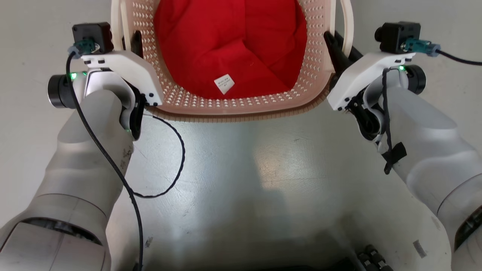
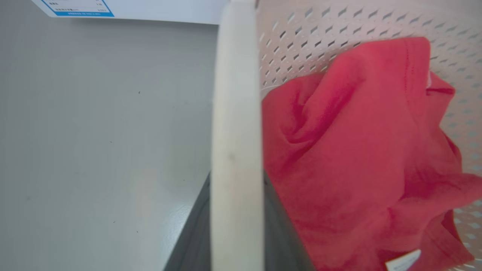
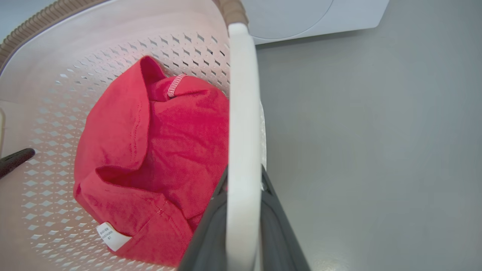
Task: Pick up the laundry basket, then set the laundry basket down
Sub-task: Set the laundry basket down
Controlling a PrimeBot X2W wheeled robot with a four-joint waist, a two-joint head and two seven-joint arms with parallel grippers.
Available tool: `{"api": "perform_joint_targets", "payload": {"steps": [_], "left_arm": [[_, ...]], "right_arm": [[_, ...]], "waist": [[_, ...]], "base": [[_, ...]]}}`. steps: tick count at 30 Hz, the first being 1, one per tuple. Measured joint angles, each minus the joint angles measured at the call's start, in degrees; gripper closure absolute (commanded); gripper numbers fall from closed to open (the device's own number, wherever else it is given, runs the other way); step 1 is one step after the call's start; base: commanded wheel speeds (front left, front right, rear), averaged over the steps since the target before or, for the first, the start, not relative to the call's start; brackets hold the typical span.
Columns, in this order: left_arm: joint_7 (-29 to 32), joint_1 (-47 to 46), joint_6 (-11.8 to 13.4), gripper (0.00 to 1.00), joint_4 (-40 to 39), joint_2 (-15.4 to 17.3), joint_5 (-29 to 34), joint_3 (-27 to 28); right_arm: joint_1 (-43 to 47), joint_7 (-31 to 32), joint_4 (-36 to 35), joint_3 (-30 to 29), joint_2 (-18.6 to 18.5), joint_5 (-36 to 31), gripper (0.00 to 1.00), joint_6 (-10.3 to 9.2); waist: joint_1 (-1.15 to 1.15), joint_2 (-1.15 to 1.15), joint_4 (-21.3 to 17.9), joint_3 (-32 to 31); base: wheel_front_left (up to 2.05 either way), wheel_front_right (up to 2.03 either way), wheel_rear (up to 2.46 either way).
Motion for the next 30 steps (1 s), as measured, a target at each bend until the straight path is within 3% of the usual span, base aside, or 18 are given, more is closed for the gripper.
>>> {"api": "perform_joint_targets", "payload": {"steps": [28, 29, 30], "left_arm": [[-0.4, -1.0, 0.3, 1.00, -3.8, 0.9, 2.8, 2.0], [-0.4, -1.0, 0.3, 1.00, -3.8, 0.9, 3.0, 2.1], [-0.4, -1.0, 0.3, 0.96, -3.9, 0.9, 3.0, 2.2]], "right_arm": [[-1.0, 0.0, -0.9, -6.8, 0.2, -5.9, 1.00, 0.00], [-1.0, 0.0, -0.8, -6.9, 0.2, -5.9, 0.82, 0.00], [-1.0, 0.0, -0.8, -6.9, 0.2, -5.9, 0.71, 0.00]], "waist": [[0.00, 0.00, 0.2, 3.1], [0.00, 0.00, 0.2, 3.1], [0.00, 0.00, 0.2, 3.1]], "base": [[0.00, 0.00, 0.00], [0.00, 0.00, 0.00], [0.00, 0.00, 0.00]]}}
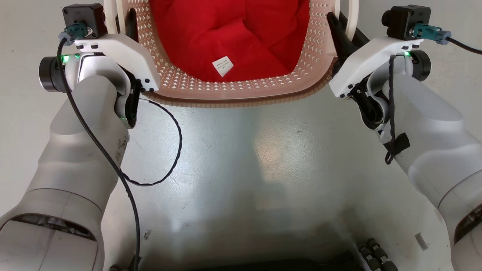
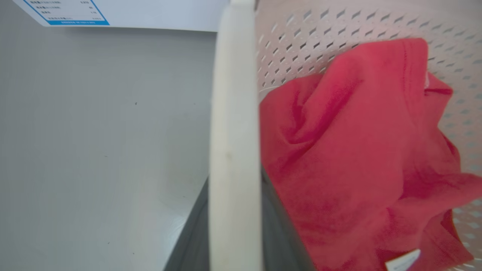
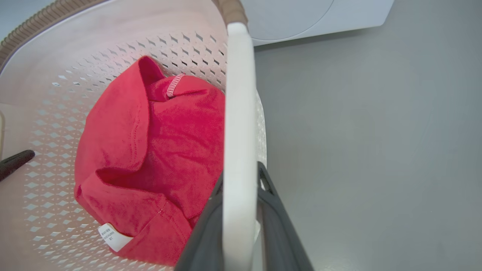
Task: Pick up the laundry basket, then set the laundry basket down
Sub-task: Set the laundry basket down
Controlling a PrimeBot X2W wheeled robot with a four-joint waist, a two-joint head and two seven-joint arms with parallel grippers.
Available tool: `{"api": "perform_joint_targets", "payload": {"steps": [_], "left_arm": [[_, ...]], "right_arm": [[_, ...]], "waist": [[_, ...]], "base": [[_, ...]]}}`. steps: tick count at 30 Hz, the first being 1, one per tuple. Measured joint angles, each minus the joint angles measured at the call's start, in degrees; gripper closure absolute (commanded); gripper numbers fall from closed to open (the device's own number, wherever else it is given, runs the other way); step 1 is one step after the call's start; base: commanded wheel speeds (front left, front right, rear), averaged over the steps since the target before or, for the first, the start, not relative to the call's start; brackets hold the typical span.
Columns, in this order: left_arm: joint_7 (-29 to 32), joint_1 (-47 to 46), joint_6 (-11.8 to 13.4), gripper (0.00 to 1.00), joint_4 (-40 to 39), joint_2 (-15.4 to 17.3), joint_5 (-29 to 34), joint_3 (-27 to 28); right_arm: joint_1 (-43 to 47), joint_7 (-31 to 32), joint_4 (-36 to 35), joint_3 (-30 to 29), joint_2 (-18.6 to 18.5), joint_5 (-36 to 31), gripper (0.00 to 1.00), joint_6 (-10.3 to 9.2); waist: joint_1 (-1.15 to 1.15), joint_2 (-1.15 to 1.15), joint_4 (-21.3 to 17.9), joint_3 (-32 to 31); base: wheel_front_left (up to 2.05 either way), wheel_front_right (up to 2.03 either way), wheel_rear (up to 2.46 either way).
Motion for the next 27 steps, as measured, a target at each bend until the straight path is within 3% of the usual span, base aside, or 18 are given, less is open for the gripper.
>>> {"api": "perform_joint_targets", "payload": {"steps": [2, 3, 4, 5, 6, 27], "left_arm": [[0.0, 0.0, 0.0, 0.93, 0.0, 0.1, 0.1, 0.2], [0.0, 0.0, 0.0, 0.91, 0.0, 0.1, 0.2, 0.3], [0.0, 0.0, 0.0, 0.76, 0.0, 0.2, 0.4, 0.4], [0.0, 0.0, 0.0, 0.51, 0.0, 0.2, 0.5, 0.5], [0.0, 0.0, 0.0, 0.00, 0.0, 0.2, 0.5, 0.6], [0.0, 0.1, -0.9, 0.00, 2.9, -1.0, 0.5, 2.1]], "right_arm": [[0.0, 0.0, 0.0, 0.0, 0.0, 0.0, 0.58, 0.09], [0.0, -0.1, 0.0, 0.0, 0.0, -0.1, 0.38, 0.09], [0.0, -0.1, 0.0, 0.0, 0.1, -0.1, 0.03, 0.10], [0.0, -0.1, 0.0, 0.0, 0.2, -0.1, 0.00, 0.10], [0.0, -0.1, 0.0, 0.0, 0.2, -0.1, 0.00, 0.10], [0.5, -0.1, 1.6, -0.1, 0.6, -0.2, 0.00, 0.10]], "waist": [[0.00, 0.00, 0.0, 0.0], [0.00, 0.00, 0.0, 0.0], [0.00, 0.00, 0.0, 0.0], [0.00, 0.00, 0.0, 0.0], [0.00, 0.00, 0.0, 0.0], [0.00, 0.00, 0.1, -1.7]], "base": [[0.00, 0.00, 0.00], [0.00, 0.00, 0.00], [0.00, 0.00, 0.00], [0.00, 0.00, 0.00], [0.00, 0.00, 0.00], [0.00, 0.00, 0.00]]}}
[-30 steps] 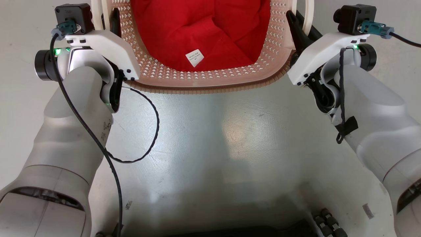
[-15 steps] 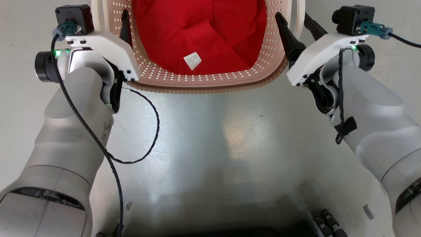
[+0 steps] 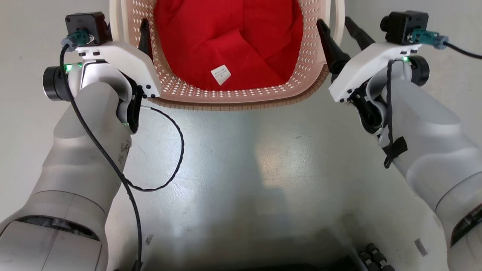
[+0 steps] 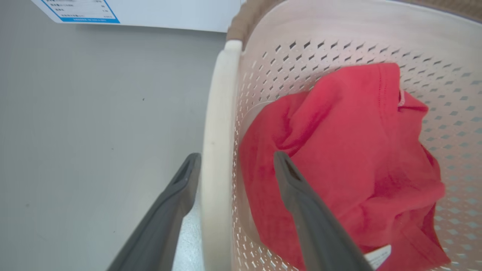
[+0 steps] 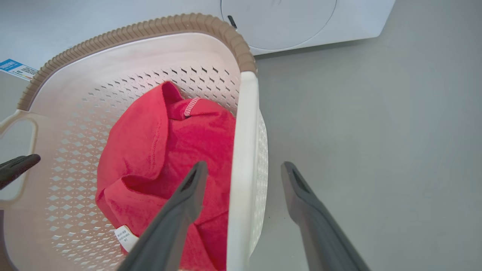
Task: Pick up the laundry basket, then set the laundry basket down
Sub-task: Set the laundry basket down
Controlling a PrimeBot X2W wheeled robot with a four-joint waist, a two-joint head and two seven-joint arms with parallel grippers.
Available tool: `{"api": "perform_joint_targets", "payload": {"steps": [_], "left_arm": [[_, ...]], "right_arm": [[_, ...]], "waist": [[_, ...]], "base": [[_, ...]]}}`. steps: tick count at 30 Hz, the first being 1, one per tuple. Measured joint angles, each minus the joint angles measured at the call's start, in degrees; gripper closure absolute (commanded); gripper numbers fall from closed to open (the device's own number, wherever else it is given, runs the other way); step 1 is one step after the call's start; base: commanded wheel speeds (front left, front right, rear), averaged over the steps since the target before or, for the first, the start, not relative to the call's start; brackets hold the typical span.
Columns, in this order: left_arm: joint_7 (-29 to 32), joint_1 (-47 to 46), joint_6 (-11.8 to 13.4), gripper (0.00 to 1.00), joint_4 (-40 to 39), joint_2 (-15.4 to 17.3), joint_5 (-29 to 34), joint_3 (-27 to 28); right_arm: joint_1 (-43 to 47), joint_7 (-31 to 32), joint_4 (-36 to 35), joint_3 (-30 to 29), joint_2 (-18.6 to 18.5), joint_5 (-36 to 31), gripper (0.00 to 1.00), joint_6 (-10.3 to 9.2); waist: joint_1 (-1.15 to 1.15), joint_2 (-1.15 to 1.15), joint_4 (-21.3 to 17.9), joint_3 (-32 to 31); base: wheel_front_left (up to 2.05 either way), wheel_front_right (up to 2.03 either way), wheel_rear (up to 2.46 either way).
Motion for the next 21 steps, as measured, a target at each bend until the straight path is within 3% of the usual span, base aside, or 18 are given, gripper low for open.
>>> {"api": "perform_joint_targets", "payload": {"steps": [21], "left_arm": [[0.0, 11.5, -1.0, 0.00, -3.5, -0.2, 0.0, 3.0]], "right_arm": [[10.1, 0.0, -0.7, -3.0, -0.3, -0.6, 0.00, 0.00]], "waist": [[0.00, 0.00, -0.5, -13.6]], "base": [[0.00, 0.00, 0.00]]}}
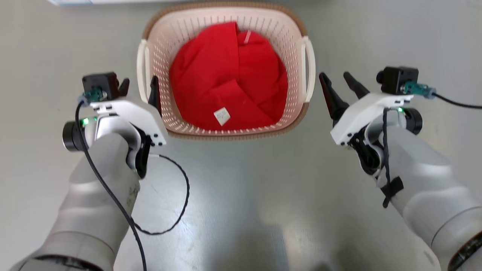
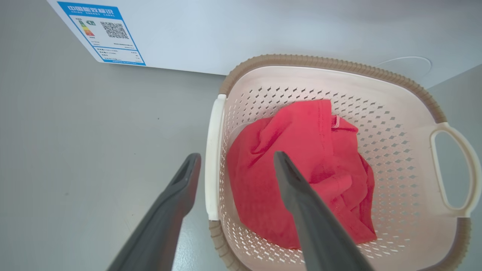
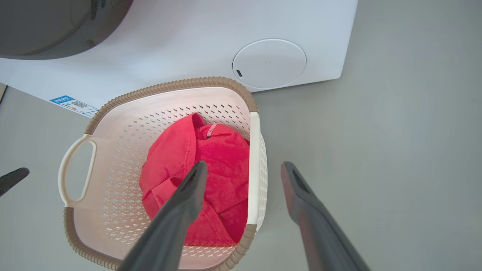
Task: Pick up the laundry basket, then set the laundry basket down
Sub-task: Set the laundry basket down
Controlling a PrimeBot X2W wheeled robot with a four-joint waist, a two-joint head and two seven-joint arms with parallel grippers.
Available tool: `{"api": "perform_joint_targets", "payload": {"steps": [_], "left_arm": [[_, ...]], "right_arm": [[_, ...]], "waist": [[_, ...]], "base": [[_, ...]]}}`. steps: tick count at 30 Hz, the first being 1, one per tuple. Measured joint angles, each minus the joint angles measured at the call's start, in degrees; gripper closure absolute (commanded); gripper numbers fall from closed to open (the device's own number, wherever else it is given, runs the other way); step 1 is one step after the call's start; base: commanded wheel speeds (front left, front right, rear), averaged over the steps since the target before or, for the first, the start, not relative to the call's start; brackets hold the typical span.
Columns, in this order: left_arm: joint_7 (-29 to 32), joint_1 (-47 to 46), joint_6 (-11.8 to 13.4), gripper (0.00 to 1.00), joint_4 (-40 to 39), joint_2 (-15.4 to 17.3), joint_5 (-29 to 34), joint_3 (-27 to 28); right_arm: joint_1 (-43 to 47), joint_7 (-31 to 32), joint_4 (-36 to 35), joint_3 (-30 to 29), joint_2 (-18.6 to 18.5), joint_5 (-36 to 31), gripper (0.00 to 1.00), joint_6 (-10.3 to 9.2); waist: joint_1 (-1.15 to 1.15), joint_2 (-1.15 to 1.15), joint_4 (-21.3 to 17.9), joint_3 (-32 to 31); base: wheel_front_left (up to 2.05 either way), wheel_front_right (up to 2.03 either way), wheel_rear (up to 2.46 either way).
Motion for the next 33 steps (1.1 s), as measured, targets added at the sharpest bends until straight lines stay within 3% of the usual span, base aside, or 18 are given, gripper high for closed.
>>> {"api": "perform_joint_targets", "payload": {"steps": [22, 33], "left_arm": [[0.0, 17.0, -1.0, 0.00, -9.6, -0.4, 3.7, 4.2], [0.0, 25.3, -1.2, 0.00, -16.6, -0.8, 6.4, 6.1]], "right_arm": [[13.9, 0.0, -5.0, -7.6, -2.8, -8.7, 0.00, 0.00], [21.8, 0.0, -10.1, -15.1, -3.5, -15.6, 0.00, 0.00]], "waist": [[0.00, 0.00, -0.1, -18.9], [0.00, 0.00, -0.1, -27.1]], "base": [[0.00, 0.00, 0.00], [0.00, 0.00, 0.00]]}}
